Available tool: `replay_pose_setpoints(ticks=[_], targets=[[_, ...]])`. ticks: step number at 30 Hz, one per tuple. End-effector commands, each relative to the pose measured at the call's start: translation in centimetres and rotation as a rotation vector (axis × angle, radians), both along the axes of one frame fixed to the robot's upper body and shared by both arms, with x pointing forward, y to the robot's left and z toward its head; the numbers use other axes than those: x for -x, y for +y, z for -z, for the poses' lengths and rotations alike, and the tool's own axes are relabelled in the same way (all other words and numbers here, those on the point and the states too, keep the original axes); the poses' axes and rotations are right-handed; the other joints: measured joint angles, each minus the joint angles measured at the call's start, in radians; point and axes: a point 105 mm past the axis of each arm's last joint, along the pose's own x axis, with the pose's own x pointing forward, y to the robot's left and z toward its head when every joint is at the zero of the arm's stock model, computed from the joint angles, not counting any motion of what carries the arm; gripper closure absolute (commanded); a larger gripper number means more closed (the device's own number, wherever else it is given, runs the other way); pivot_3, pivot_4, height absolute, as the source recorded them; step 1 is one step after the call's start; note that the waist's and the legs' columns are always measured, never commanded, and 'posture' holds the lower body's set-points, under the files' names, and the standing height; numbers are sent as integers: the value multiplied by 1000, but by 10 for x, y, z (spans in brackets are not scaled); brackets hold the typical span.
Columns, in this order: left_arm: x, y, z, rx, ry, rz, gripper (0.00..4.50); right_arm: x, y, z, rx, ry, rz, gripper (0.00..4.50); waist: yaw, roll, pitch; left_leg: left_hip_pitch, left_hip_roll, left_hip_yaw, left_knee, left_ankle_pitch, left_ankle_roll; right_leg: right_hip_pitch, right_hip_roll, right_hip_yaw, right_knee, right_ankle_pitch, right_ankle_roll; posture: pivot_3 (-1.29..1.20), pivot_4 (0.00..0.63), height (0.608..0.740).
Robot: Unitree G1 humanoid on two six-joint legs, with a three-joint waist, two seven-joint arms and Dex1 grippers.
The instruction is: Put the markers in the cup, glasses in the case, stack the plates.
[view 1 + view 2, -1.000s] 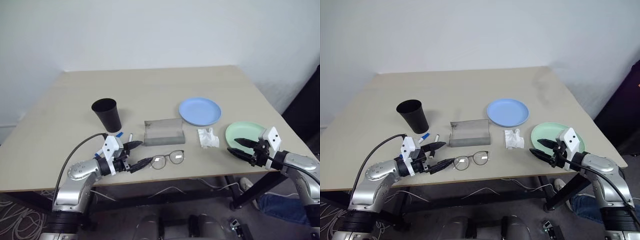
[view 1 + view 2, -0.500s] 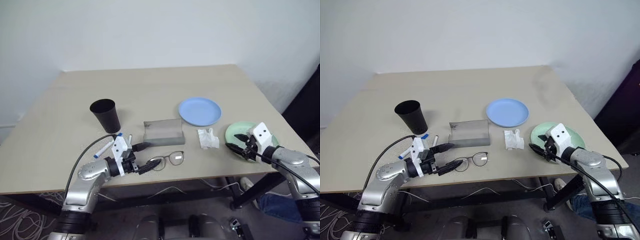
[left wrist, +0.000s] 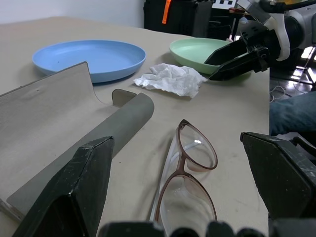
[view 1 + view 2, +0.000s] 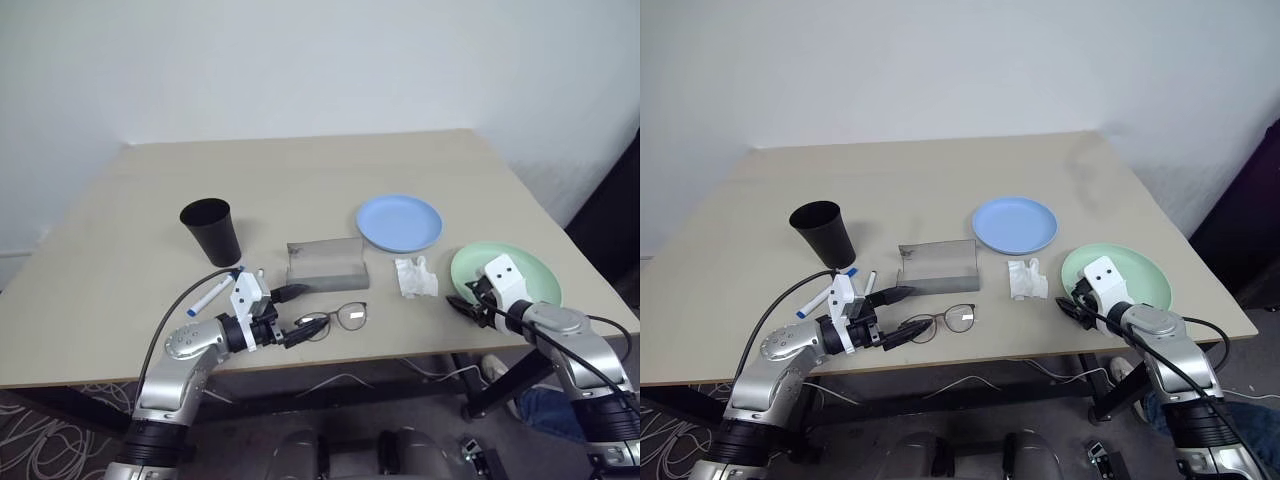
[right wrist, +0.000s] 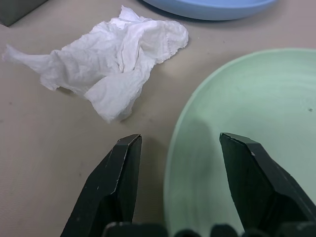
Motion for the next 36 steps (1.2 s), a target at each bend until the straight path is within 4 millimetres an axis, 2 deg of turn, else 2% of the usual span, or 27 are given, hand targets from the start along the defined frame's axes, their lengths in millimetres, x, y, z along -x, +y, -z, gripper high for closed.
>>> replay_pose_setpoints(ticks=[1,2,6,15,19,27,32,36], targets=[[-3,-2,-12,3,-56,12,104,-7,3,-16,2,-60,4,2160,0,0,0,0,1,0,0,0,0,0,0,0,0,0,0,0,0,740],[-4,-2,-13,2,-56,12,104,-7,4,-16,3,-61,3,2374,0,0,0,0,3,0,1,0,0,0,0,0,0,0,0,0,0,740],[-5,-2,-13,0,-57,13,104,-8,4,-16,14,-68,6,3742,0,0,0,-1,7,0,2,0,0,0,0,-1,-1,0,0,0,0,740],[-5,-2,-12,-4,-57,13,104,-10,4,-17,27,-72,7,3742,0,0,0,-2,10,0,1,0,0,1,0,-6,-5,0,0,0,0,740],[-5,-3,-11,-4,-56,11,104,-11,3,-19,38,-80,6,4466,-1,0,0,-2,10,0,1,0,0,1,0,-7,-6,0,0,0,0,740],[-6,-4,-10,-2,-58,7,104,-15,0,-22,77,-95,5,4466,-4,1,0,-2,11,0,-3,0,0,2,0,-11,-15,0,0,0,0,740],[-7,-4,-10,-1,-59,6,104,-22,-4,-31,137,-159,-3,4466,-4,1,0,-1,10,1,-3,0,0,1,0,-10,-15,0,0,0,0,740],[-8,-5,-10,0,-61,9,104,-32,1,-51,226,-302,-100,4466,-4,1,0,-2,9,1,-3,0,0,1,0,-10,-15,0,0,0,0,740]])
